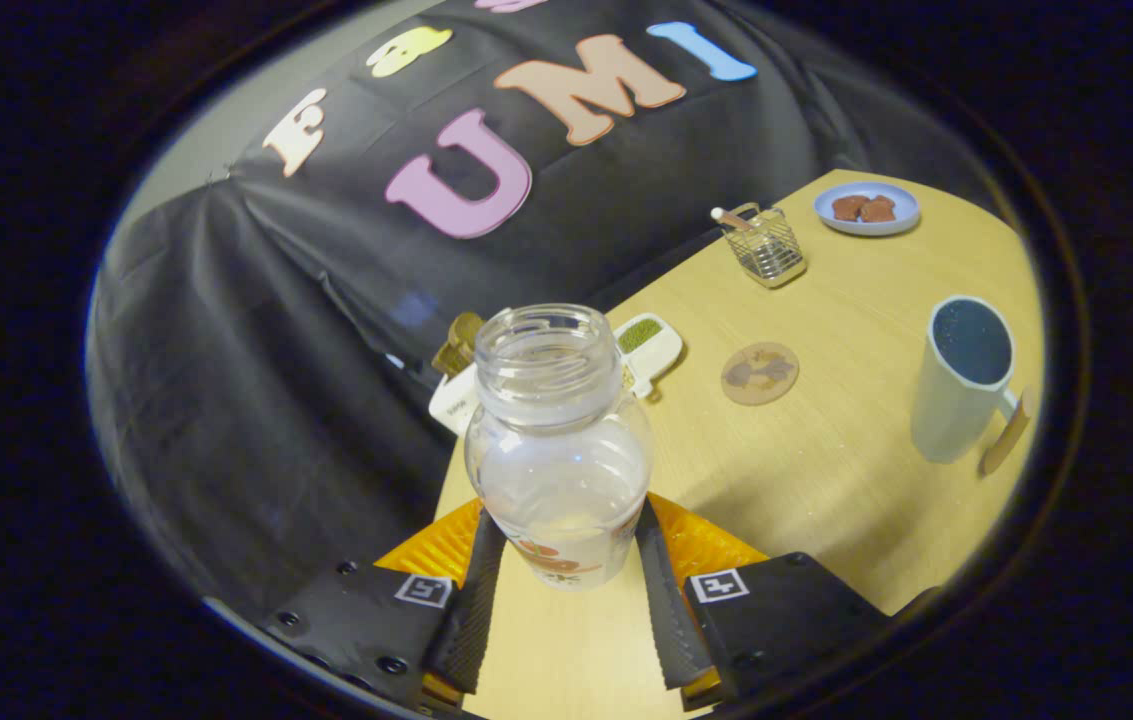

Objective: Take the bottle from table, then pour the juice into the cup, finally place the bottle on the coaster

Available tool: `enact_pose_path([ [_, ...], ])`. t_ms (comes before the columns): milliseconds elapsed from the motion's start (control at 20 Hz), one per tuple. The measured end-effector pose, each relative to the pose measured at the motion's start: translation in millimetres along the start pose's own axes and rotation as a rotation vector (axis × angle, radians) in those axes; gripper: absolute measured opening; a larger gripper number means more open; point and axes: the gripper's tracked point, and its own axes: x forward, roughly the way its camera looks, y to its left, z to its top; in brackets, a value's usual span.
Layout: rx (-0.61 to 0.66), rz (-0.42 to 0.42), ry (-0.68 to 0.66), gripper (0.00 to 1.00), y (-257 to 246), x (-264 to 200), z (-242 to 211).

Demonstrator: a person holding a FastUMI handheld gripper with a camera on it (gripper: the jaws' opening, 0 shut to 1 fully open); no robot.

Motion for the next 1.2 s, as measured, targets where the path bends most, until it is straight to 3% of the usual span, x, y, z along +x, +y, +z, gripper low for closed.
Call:
enact_pose_path([
  [400,0.327,0.097,-0.148,0.71,-8,-8,62],
  [850,0.632,0.157,-0.269,0.70,-30,-16,100],
  [1200,0.778,0.179,-0.314,0.70,-45,-15,110],
])
